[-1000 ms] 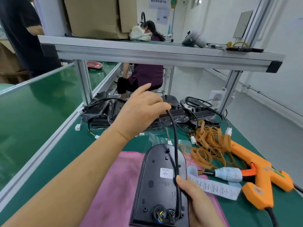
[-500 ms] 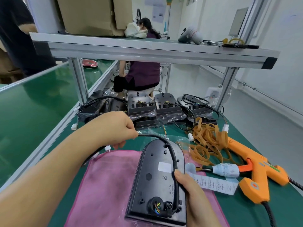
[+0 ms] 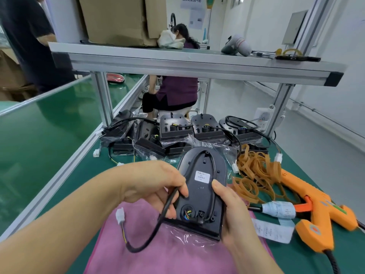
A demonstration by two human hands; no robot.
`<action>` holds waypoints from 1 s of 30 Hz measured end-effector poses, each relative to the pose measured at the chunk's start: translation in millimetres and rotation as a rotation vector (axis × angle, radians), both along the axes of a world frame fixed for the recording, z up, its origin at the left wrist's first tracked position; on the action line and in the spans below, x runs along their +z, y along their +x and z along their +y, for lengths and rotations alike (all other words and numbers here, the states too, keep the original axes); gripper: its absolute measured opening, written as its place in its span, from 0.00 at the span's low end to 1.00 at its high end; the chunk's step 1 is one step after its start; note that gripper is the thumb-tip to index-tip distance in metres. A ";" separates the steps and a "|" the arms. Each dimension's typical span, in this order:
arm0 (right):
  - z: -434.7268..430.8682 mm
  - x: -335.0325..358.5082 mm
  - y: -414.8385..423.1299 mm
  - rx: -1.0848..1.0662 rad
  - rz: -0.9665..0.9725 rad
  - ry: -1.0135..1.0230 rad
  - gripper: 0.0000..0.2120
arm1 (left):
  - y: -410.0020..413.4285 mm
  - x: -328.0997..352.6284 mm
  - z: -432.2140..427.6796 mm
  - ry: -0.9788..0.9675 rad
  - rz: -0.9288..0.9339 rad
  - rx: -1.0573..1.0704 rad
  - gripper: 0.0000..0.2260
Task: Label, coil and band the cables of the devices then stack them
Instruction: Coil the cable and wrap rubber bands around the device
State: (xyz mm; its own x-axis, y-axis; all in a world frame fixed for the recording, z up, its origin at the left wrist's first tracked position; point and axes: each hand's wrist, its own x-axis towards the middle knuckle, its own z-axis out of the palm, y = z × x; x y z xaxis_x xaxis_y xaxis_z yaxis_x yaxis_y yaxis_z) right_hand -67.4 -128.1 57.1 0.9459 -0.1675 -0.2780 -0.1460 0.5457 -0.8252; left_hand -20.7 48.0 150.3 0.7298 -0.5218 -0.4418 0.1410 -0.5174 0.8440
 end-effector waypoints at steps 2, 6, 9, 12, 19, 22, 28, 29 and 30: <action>0.8 1.0 3.9 0.012 -0.019 0.008 0.30 | -0.3 -4.2 -0.7 0.008 -0.032 0.045 0.10; 2.7 4.0 8.6 -0.001 -0.047 0.012 0.29 | 4.2 -10.5 0.0 0.069 -0.137 0.119 0.09; 3.9 2.1 9.6 0.011 -0.052 0.012 0.27 | 4.5 -16.2 -0.3 0.127 -0.229 0.150 0.09; 6.9 -0.1 9.4 0.023 -0.045 0.019 0.23 | 3.7 -21.1 -0.5 0.199 -0.324 0.140 0.11; 7.9 0.2 6.8 0.037 -0.010 0.029 0.25 | 0.4 -32.4 -0.5 0.332 -0.588 0.118 0.15; 5.4 0.8 5.6 0.095 0.000 0.051 0.23 | -5.8 -47.9 -1.3 0.091 -0.518 0.376 0.19; 2.9 1.2 4.0 0.188 -0.028 0.109 0.13 | -11.3 -61.7 -0.7 -0.463 0.244 0.338 0.30; 1.7 1.3 3.1 0.203 -0.032 0.095 0.12 | -11.8 -64.3 -2.2 -0.483 0.254 0.323 0.26; 0.6 4.0 1.3 0.220 -0.037 0.068 0.11 | -12.5 -67.1 -4.3 -0.501 0.252 0.334 0.24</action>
